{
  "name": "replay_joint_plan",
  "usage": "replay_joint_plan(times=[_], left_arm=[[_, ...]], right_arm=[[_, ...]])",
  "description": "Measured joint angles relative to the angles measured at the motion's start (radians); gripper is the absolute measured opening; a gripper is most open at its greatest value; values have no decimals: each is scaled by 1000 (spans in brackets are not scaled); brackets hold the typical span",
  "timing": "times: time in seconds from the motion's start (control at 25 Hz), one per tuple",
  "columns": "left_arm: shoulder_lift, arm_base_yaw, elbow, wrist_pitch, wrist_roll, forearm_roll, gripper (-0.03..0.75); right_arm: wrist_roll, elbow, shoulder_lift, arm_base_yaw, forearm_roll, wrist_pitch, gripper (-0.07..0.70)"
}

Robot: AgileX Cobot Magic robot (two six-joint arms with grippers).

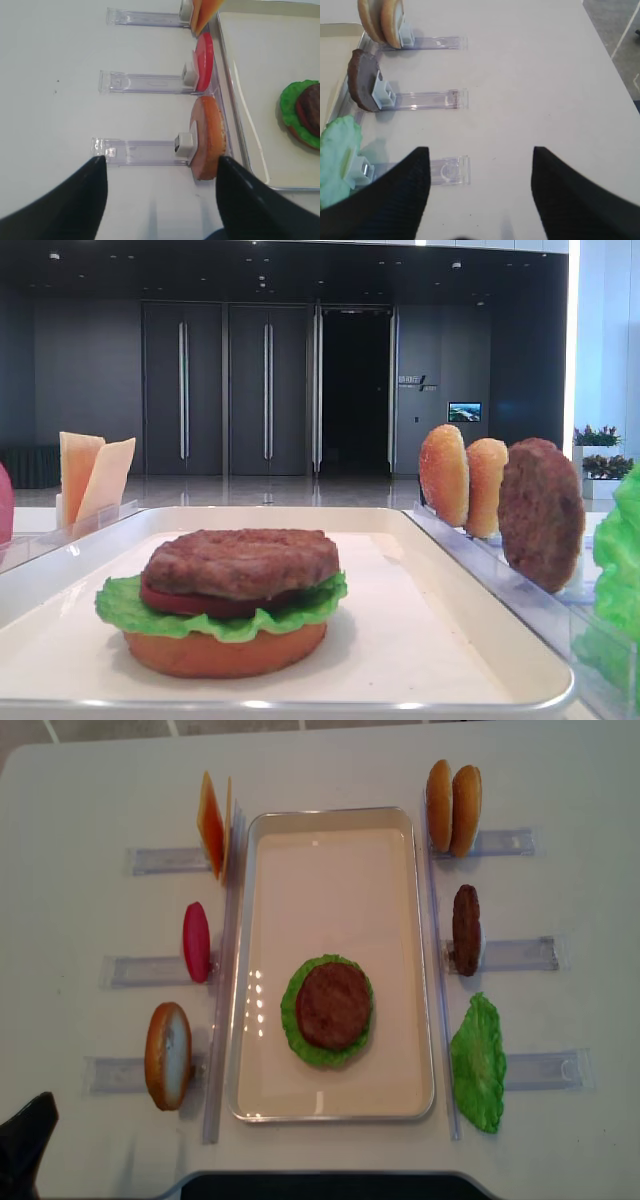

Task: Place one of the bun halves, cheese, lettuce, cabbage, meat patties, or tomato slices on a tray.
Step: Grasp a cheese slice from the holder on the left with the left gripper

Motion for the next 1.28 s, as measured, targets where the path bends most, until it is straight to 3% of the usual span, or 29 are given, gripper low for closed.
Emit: replay_joint_plan(times=[0.8,1.28], left_arm=[[24,0,-24,4,-18,-7,518],[373,0,-226,5,-22,16,518]], right_arm=[[0,0,0,0,0,0,449],[0,0,0,0,0,0,449]])
